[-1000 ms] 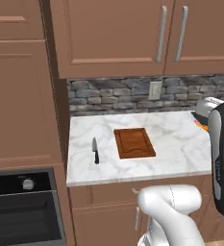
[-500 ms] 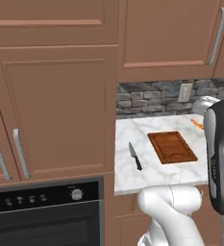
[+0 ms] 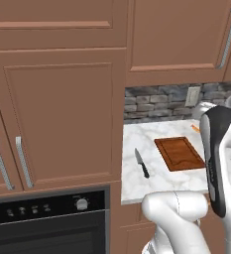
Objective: Retrieve the shrimp from the fridge and place it on the cutting board.
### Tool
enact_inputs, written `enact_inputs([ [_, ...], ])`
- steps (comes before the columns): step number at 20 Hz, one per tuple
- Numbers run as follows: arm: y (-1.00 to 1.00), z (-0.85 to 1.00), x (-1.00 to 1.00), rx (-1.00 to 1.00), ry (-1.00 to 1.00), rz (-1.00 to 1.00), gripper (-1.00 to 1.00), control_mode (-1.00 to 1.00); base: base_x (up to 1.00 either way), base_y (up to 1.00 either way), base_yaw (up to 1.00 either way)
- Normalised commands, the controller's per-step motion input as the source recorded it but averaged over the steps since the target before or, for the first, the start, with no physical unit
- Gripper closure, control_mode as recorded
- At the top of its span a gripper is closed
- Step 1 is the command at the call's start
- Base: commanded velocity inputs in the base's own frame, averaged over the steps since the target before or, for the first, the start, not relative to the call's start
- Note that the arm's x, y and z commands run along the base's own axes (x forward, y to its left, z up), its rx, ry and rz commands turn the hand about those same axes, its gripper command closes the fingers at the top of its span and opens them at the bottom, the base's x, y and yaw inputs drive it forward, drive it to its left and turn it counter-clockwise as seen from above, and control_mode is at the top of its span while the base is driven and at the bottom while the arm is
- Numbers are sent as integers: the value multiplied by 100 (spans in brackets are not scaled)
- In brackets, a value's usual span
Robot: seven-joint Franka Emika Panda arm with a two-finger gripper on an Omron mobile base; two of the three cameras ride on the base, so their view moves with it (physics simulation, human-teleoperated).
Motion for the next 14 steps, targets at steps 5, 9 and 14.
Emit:
enact_inputs([
  [5,0,-60,0,-3,0,8,100,-100,0,0,0],
  [9,0,-71,31,-1,1,9,100,-100,0,0,0],
  [14,0,-41,69,0,5,4,100,-100,0,0,0],
])
